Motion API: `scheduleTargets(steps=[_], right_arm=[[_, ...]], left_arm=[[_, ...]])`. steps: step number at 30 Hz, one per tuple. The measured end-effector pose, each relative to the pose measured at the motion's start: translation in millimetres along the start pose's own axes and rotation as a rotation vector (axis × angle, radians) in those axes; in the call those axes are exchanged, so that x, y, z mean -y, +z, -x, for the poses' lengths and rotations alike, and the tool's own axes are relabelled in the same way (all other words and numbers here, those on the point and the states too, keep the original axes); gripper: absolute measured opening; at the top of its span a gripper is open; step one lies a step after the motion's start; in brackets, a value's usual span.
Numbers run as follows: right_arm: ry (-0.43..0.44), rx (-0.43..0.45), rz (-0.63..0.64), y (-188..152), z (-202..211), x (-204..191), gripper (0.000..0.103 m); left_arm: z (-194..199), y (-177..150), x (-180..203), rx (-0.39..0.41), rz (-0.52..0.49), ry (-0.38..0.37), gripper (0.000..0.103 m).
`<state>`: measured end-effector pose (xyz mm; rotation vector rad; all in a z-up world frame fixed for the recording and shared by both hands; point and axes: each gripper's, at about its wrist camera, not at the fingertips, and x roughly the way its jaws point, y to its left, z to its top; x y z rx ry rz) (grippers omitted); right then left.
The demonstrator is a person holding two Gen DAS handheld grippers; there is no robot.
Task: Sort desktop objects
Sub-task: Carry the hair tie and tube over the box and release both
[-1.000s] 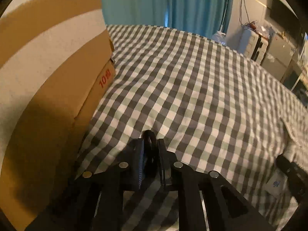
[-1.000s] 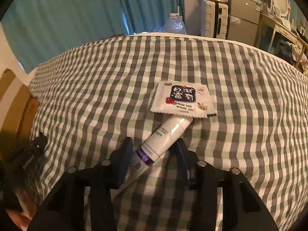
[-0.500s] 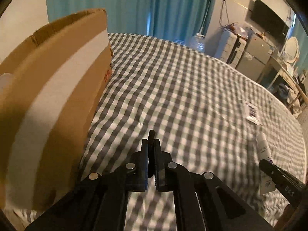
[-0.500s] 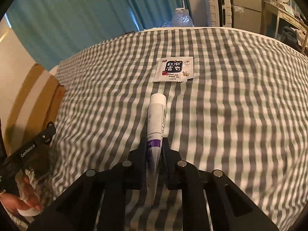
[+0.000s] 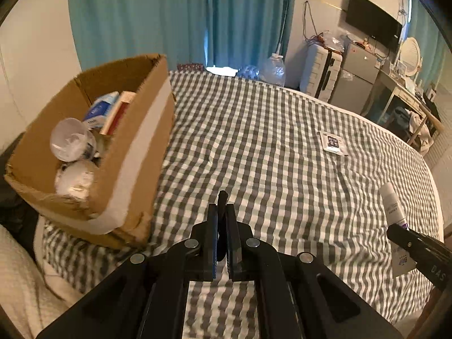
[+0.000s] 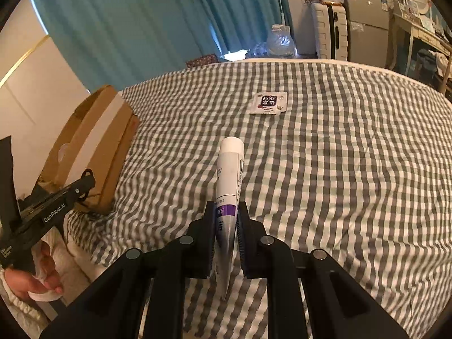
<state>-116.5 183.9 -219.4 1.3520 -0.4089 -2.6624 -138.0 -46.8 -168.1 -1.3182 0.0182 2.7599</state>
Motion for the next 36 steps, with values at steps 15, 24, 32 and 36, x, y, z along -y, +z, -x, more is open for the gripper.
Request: scheduleTargets(steps=[15,24,32,36], right_arm=[[0.102,0.094,0.217,39,43,-122,0.014],[0.310,0.080,0.339,91,0,-248,0.014],[0.369,-0.025,0.385,106,-72,-310,0.014],[0.368,-0.049,0.390,104,-88,-314,0.026]], left_arm=[[89,54,-92,0.177,-0.016,0.082,0.004],[72,83,-170,0.181,0.032,0.145,0.004],[16,80,-204,0.099,0.080,0.140,0.004],[8,77,-208,0.093,0.104,0.104,0.013]])
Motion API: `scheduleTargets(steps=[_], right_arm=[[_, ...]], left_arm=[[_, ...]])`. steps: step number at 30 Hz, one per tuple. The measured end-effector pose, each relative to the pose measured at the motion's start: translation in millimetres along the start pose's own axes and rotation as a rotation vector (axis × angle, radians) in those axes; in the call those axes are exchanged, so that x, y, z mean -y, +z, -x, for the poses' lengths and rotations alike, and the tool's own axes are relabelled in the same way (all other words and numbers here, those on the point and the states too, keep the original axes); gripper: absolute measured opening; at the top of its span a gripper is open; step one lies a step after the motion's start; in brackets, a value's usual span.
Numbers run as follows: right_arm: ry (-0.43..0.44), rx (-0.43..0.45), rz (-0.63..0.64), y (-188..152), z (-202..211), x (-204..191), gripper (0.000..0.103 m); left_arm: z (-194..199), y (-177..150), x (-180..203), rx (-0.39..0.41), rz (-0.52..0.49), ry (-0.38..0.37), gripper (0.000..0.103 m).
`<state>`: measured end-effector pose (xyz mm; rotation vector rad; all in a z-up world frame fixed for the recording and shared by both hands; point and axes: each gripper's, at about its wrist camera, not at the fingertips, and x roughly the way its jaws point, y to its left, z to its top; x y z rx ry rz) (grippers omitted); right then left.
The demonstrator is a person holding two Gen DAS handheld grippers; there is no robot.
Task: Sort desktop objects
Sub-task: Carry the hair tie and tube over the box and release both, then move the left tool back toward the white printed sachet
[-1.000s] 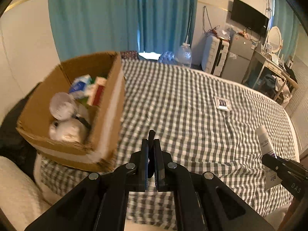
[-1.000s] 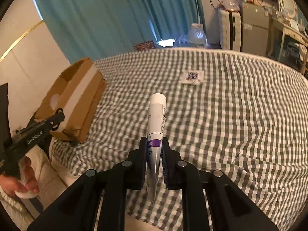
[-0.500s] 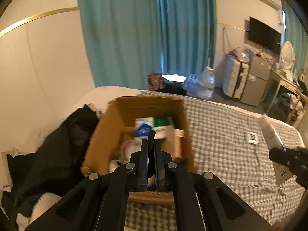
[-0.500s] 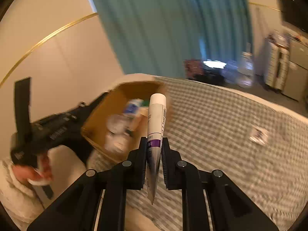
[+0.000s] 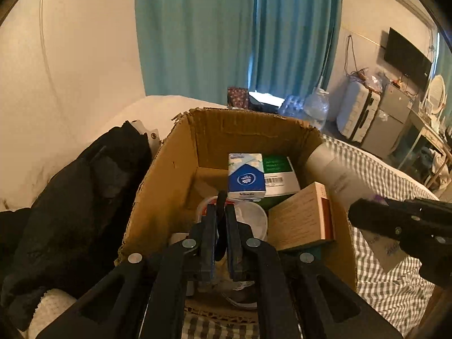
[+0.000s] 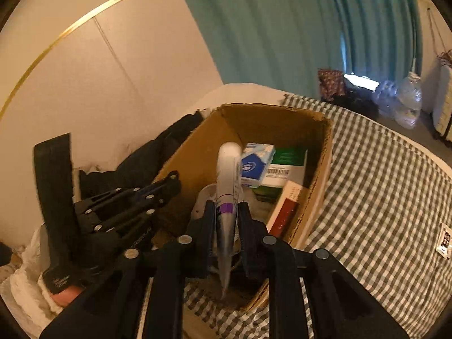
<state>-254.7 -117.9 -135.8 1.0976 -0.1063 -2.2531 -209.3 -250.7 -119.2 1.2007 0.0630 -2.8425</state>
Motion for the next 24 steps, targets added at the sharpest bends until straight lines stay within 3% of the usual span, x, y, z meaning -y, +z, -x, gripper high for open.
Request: scheduleTargets(steps=[1,2,3,4,7,11,14,17,22,24], right_arm=[[0.007,0.008,0.001,1,2,1,0.033],[0.017,0.022,0.000,1,5,2,0.048],[0.018,0.037,-0.005,1,10,3,0.056],[0.020,0.064,-0.015,0,20,6,0.056],[0.019,0.104,-0.031,0,48,14,0.056],[-0.048,0.150,-0.028,-7,89,31,0.056],[-0.113,0.180,-0.035,-19,125,49,0.056],[-0.234,0.210,-0.012,-40,163,66,0.056],[-0.336,0.251,-0.032,-72,222,92,0.056],[-0.382,0.258,-0.042,-84,245,100,0.064]], left_arm=[[-2,-1,1,-0.018,-0.007,0.009,0.032],[-4,-2,2,-0.043,-0.013,0.038,0.047],[-4,-3,2,-0.054,-0.013,0.064,0.077],[-2,-4,2,-0.054,-0.009,0.094,0.090],[11,-3,1,-0.047,0.009,0.123,0.094],[41,1,11,-0.027,0.022,0.125,0.094],[71,-3,31,0.031,0.019,0.134,0.100],[93,-10,62,0.074,-0.017,0.095,0.101],[118,-18,124,0.093,-0.034,0.015,0.102],[127,-19,144,0.104,-0.019,-0.023,0.102]])
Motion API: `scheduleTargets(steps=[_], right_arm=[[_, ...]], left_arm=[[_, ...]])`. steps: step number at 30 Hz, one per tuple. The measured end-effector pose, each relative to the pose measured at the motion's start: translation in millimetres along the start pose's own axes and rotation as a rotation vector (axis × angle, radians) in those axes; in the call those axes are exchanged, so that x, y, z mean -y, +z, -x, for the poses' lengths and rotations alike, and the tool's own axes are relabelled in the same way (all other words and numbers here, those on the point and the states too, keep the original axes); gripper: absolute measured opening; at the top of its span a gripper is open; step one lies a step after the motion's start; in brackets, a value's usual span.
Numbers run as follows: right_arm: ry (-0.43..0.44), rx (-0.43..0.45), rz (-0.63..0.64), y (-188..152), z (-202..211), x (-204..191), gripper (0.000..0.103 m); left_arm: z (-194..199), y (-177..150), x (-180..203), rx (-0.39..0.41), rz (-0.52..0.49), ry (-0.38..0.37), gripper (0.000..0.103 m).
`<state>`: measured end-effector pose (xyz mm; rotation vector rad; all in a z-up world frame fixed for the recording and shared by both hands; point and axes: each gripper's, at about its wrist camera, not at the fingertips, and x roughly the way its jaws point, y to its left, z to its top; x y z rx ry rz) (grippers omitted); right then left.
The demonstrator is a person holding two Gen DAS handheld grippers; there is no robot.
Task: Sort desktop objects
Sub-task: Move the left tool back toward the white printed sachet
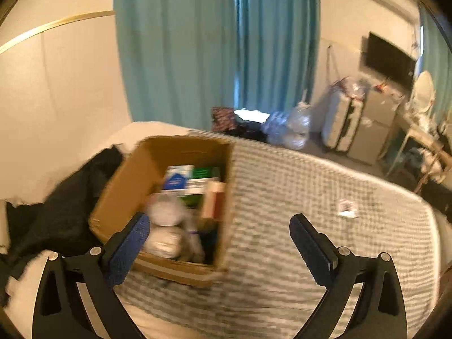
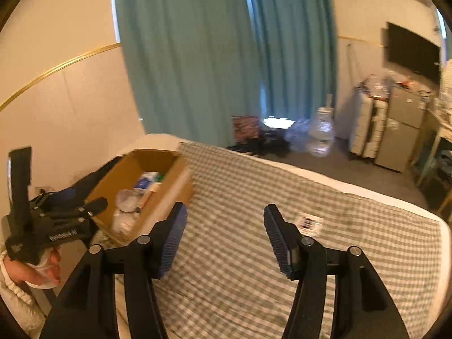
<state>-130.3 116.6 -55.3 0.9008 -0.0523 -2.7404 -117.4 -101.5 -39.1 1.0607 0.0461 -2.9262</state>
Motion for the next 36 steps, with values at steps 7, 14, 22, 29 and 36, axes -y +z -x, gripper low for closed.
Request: scheduleTargets(steps=[7,14,22,29,36], right_arm=[[-0.164,0.069,-0.061,-18,55,65,0.084],[-0.213,0.077,-0.178,-40,52,117,0.093],[-0.355,0.084,-0.313,-106,29,181,0.096],[-0.381,-0.060,-0.472,-151,-19,228,0.096],[-0.439,-0.046,-0.462,-152,-49,262,0.096]], left_arm=[[19,-3,87,0.030,-0.071,-0.064,0.103],[4,-21,157,0.016,-0.193,-0.064,0.103],[-53,-49,210,-0.065,-0.190,-0.085,0.103],[-129,-84,254,-0.176,-0.192,-0.139,0.103],[-192,-85,291,-0.178,-0.230,-0.153,0.103]])
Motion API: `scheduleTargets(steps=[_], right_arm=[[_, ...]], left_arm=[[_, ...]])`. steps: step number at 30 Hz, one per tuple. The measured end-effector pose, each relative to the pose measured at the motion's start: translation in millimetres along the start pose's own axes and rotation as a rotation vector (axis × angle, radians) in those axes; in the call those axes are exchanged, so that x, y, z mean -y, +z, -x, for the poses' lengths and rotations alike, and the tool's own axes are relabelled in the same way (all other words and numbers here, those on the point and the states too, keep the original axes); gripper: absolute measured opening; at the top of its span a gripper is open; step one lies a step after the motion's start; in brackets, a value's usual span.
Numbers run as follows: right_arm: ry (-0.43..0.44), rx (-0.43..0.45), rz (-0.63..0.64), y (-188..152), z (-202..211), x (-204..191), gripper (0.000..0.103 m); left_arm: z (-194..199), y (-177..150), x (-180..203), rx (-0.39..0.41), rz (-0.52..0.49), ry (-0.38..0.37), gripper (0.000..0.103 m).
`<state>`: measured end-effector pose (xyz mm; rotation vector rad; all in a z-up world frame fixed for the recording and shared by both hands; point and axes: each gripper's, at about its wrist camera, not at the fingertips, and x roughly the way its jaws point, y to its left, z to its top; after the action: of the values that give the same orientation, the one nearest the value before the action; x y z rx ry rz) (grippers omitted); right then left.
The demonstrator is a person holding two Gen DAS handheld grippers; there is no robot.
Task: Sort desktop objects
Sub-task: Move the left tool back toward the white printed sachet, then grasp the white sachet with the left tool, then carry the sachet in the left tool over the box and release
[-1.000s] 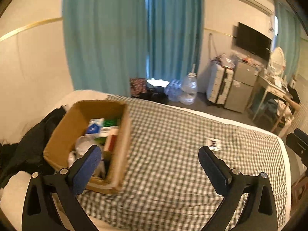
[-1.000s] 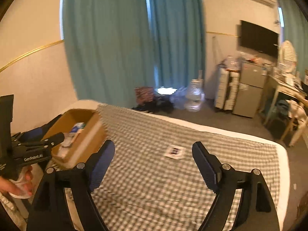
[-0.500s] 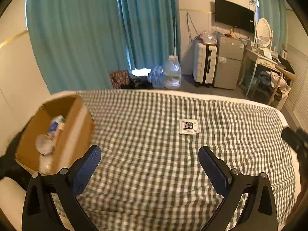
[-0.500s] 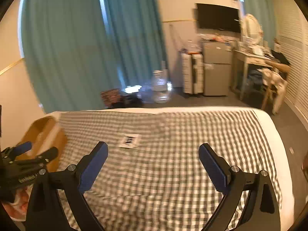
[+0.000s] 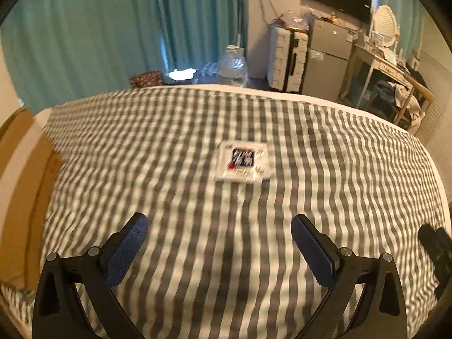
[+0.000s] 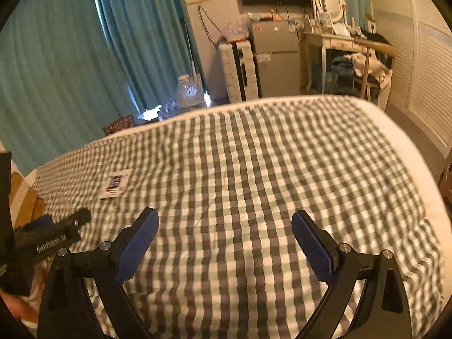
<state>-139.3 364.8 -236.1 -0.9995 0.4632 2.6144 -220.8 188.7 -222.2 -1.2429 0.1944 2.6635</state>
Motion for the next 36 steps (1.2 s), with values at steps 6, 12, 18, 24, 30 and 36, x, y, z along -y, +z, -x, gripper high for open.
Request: scheduleTargets(steps=[6,12,18,24,30,36], right_arm=[[-0.061,0.003,0.030,5,-46,-1,0.096],[-0.064,-0.024,0.026,-3,-69,3,0.096],[-0.082,-0.071,0.012,-10,-82,8,0.096],[-0.062,-0.061,0.023,-9,-62,1,0.096],[-0.016,-0.051,0.014,-14,-26,-16,0.096],[0.007,-0.014,0.040,-15,11,-28,0.096]], left_arm=[[-44,18,20,0.028,-0.071,0.004,0.103],[-93,28,18,-0.040,-0.035,0.004,0.103],[-89,30,14,-0.018,-0.052,-0.078,0.052],[-52,27,5,-0.030,-0.090,-0.146,0.015],[-8,16,-8,-0.054,-0.113,-0.157,0.005],[38,9,-15,-0.027,-0.114,-0.170,0.005]])
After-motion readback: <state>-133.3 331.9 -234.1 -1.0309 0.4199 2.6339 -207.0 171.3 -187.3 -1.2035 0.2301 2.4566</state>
